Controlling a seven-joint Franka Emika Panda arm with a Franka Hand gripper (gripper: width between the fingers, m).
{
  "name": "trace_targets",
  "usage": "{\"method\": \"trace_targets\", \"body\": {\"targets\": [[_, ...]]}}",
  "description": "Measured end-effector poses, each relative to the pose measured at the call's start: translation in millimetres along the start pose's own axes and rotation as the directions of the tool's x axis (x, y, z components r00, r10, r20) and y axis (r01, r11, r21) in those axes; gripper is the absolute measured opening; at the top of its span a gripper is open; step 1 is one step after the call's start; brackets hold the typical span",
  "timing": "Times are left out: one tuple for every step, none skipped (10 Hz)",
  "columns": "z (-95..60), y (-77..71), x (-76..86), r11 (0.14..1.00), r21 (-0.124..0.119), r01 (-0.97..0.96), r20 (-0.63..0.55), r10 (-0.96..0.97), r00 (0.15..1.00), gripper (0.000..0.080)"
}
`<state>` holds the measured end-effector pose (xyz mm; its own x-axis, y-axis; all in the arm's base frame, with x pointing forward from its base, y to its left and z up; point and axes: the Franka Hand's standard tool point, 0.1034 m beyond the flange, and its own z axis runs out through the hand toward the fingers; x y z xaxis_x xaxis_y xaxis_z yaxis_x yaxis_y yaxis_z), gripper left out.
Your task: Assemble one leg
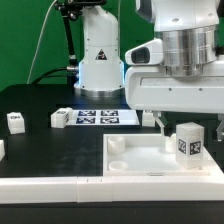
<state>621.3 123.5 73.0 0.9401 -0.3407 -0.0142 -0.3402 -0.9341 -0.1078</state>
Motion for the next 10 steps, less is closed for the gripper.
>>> {"method": "trace_targets", "body": {"targets": [[-0.6, -2.7, 0.2, 0.992, -0.022, 0.123, -0.004, -0.123, 0.992, 0.0648], [-1.0, -3.5, 1.5, 0.973, -0.035, 0.23, 0.0, -0.23, 0.973, 0.0648], [-1.2, -3.3, 1.7, 0.942, -0.048, 0.333, 0.003, -0.333, 0.943, 0.0648], [-1.6, -3.1, 1.9, 0.917, -0.048, 0.397, 0.01, -0.397, 0.918, 0.0648], [-2.7, -2.5, 3.0, 0.858, -0.053, 0.512, 0.02, -0.511, 0.859, 0.0648], [-2.9, -0.7, 4.1, 0.81, -0.052, 0.584, 0.026, -0.584, 0.812, 0.0648], [-2.9, -0.4, 4.3, 0.795, -0.051, 0.604, 0.027, -0.604, 0.797, 0.0648], [-2.9, -0.6, 4.2, 0.799, -0.051, 0.599, 0.026, -0.599, 0.801, 0.0534], [-2.9, -0.3, 4.3, 0.799, -0.052, 0.599, 0.026, -0.598, 0.801, 0.0398], [-3.1, 0.6, 5.1, 0.8, -0.053, 0.598, 0.026, -0.598, 0.801, 0.0398]]}}
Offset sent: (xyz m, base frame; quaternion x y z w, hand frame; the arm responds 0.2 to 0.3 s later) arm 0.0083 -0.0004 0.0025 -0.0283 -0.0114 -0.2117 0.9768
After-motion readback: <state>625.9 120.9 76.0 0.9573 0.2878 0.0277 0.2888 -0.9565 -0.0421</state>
